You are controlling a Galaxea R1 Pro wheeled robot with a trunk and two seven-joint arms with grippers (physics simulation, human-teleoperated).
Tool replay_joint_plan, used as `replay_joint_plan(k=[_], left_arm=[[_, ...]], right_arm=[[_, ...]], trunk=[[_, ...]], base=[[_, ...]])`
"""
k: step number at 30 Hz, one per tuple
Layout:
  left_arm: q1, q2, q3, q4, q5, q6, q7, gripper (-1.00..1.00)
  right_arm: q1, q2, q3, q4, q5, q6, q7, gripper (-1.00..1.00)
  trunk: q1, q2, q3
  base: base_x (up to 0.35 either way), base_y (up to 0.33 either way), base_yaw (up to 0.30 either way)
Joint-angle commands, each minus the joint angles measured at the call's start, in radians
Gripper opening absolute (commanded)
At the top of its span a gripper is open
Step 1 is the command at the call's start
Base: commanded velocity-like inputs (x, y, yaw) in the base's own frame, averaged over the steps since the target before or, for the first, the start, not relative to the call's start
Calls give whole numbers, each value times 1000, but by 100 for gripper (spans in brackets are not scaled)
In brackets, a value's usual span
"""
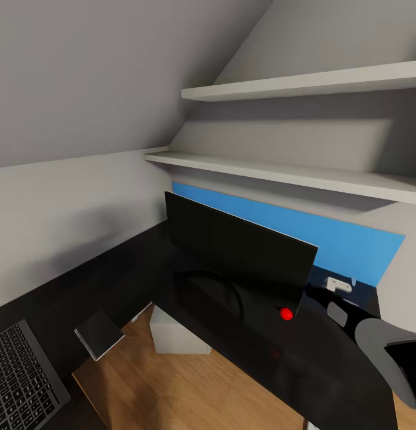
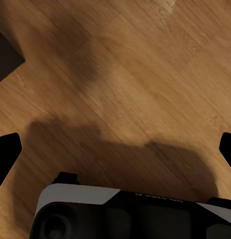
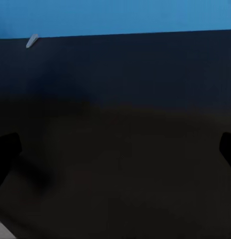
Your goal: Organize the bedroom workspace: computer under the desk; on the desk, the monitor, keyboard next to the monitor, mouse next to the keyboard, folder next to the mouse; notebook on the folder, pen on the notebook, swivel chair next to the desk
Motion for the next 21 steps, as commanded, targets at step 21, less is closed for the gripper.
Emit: replay_joint_plan(k=[21], left_arm=[[-1,-1,-11,1,7,-4,7,100]], right_arm=[[80,4,11,6,305,-158,314,100]], trunk=[[1,-2,-2]], base=[[0,0,0]])
